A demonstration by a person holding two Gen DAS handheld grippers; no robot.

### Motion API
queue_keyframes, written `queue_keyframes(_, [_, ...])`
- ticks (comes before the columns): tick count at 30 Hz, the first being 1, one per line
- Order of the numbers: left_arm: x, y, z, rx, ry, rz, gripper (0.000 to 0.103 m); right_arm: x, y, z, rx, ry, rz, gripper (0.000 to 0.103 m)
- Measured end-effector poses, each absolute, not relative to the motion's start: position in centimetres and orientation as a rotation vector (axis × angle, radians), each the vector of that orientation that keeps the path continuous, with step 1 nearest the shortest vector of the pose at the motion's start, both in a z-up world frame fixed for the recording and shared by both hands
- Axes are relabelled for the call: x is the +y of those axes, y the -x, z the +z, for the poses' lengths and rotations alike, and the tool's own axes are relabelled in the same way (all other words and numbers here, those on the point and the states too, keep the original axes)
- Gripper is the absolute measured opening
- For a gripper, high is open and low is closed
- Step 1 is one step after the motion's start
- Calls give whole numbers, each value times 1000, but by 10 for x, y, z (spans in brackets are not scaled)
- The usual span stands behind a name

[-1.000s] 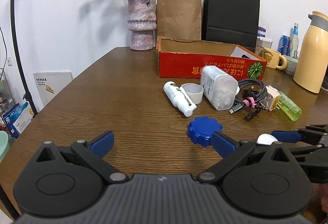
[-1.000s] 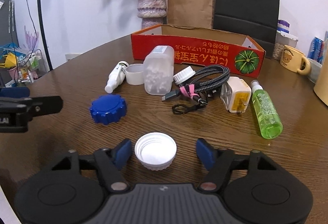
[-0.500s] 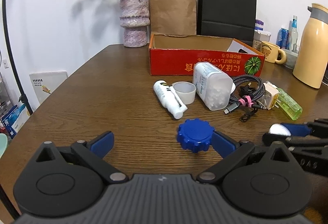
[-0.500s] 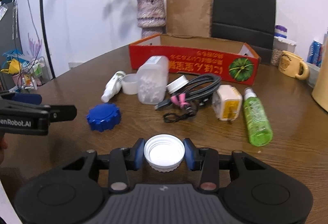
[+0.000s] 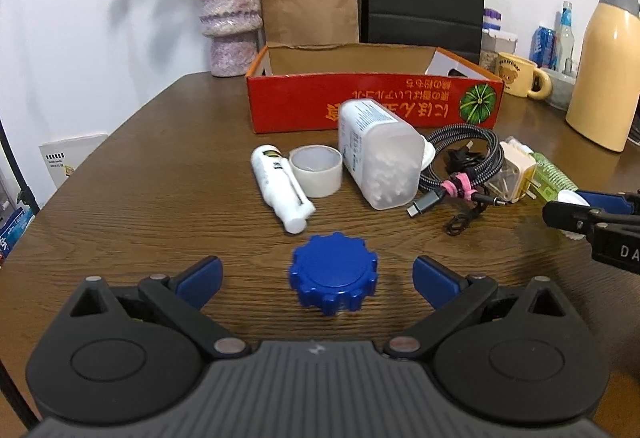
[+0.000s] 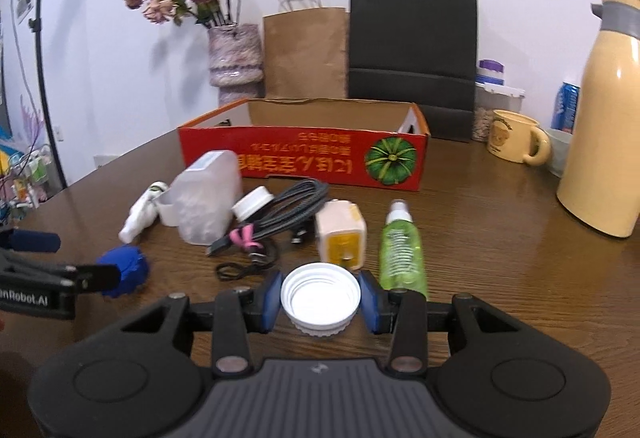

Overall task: Organize rigid objects
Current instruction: 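Close the left tool on the blue ridged bottle cap, then carry the blue cap in the left tool while the right tool carries the white cap into the red box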

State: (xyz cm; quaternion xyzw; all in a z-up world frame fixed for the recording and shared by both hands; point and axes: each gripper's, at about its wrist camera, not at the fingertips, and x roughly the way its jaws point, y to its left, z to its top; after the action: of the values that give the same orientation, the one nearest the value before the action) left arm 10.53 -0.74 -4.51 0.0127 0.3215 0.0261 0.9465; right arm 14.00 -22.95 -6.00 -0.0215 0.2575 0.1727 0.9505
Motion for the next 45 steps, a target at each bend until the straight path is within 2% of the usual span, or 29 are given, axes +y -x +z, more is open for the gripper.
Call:
queue_keyframes(15, [-11,-124,-59,686,-21,98,103,-228,-138,-67,503,51,369,40])
queue_keyframes(17, [-13,-123,-60,682,-26,89,98,-228,-137,-67,501,55,369,40])
queue_keyframes(22, [-11,-120,-59,668,0,71,61,-227,-137,-67,499,59,369,40])
queue_keyframes(24, [-11,-118,-59,658,4,77,55,-227,-137,-67,498,61,367,40])
queue_keyframes(45, [-5,-101,-37,570,25,52,55,-226,-131,-60,466,51,321,40])
